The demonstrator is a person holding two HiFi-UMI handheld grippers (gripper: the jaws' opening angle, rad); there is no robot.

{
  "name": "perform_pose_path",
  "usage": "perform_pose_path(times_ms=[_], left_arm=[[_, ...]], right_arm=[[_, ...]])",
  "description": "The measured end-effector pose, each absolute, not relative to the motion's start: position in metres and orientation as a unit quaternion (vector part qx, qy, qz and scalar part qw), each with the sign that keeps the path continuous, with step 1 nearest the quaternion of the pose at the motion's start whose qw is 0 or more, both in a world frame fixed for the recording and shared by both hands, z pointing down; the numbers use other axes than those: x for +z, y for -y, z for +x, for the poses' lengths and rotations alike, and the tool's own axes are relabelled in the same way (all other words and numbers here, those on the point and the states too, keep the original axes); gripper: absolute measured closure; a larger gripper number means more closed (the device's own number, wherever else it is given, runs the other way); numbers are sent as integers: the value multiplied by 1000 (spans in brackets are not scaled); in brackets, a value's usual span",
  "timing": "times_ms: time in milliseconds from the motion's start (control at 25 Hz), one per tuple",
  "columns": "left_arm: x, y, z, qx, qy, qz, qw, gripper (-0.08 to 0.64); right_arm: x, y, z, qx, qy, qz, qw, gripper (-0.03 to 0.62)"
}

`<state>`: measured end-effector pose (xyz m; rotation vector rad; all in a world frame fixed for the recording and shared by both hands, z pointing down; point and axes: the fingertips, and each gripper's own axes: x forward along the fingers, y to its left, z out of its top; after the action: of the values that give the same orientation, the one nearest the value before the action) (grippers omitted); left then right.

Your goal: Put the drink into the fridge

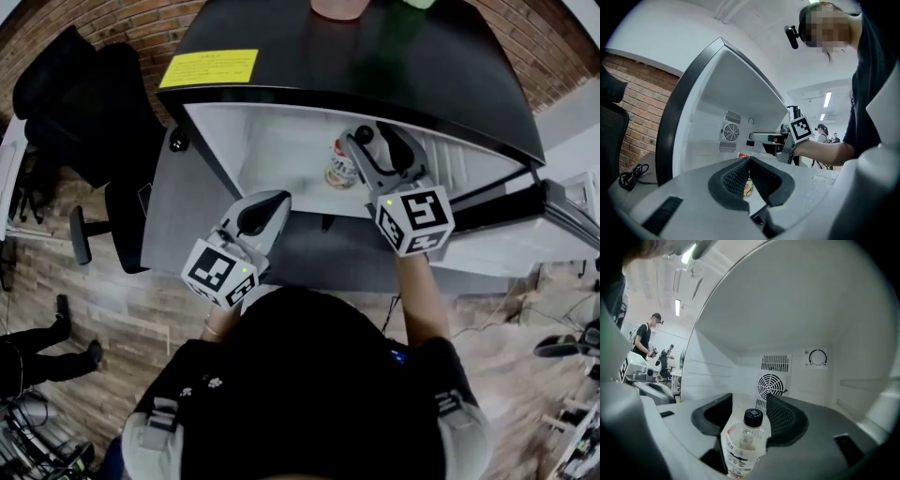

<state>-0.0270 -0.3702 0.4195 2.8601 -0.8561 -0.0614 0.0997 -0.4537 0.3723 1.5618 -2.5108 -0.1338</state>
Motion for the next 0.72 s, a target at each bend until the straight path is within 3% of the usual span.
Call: perform_pose_path(times_ms=[240, 480, 720], left_arm=[[421, 362, -23, -15, 288, 954, 77, 557], [422, 350, -10, -6, 282, 956, 73, 557], [420, 330, 6, -5, 275, 958, 79, 557]], right_arm=[[365, 417, 107, -40, 847, 525, 66, 424], [367, 378, 112, -41, 849, 525, 52, 594], [373, 343, 118, -30, 853, 519, 54, 594]])
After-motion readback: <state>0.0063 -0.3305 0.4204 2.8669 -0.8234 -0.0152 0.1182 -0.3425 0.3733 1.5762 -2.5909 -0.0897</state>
